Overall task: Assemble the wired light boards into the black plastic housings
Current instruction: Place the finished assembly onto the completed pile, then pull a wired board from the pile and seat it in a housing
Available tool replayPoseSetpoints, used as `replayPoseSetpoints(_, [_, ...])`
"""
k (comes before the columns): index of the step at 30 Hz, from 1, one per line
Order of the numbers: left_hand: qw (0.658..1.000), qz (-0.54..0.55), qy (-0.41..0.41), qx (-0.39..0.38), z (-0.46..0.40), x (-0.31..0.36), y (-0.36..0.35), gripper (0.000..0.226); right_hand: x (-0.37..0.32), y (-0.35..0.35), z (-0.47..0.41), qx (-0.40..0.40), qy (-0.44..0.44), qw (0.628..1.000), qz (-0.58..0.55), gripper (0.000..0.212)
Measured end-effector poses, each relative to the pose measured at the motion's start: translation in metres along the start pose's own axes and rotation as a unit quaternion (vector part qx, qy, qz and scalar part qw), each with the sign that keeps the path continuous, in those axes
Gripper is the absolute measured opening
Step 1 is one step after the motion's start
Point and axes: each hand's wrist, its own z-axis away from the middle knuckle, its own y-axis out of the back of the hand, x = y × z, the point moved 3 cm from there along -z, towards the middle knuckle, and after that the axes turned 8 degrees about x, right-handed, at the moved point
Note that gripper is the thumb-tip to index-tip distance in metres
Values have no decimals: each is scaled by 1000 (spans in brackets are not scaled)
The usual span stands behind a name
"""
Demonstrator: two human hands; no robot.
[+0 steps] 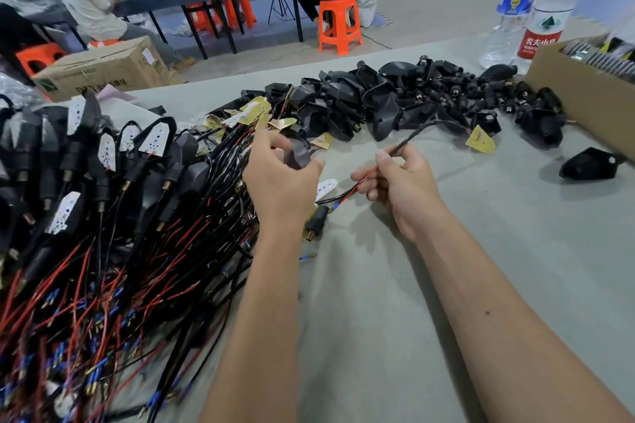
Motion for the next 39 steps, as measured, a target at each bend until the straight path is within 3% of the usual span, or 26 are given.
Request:
replayPoseSetpoints(4, [988, 108, 107, -20, 12, -19, 9, 34, -2, -1, 2, -21, -31, 997, -62, 8])
replayPoseSetpoints(9, [983, 152, 63, -84, 12, -18, 9, 25, -4, -3, 6, -64, -32, 995, -69, 12])
replayPoseSetpoints(13, [982, 141, 93, -87, 10, -22, 3, 18, 1, -6, 6, -44, -26, 999, -17, 16])
replayPoseSetpoints(18, [979, 127, 119, -108, 12, -30, 0, 47, 3, -6, 8, -33, -6, 999, 9, 25])
replayPoseSetpoints(22, [975, 134, 154, -93, 10, -30, -1, 21, -1, -6, 10, -18, 11, 1000, 9, 25])
replayPoseSetpoints(26, [971, 133, 182, -77, 10, -28, 1, 43, -3, -5, 7, -28, -13, 997, -65, 25])
replayPoseSetpoints(31, [979, 57, 179, -85, 15, -32, 4, 57, 1, -7, 8, -77, -59, 989, -108, 18])
replayPoseSetpoints(39, [976, 76, 160, -125, 15, -32, 3, 29, 2, -12, 12, -49, 15, 996, -70, 8])
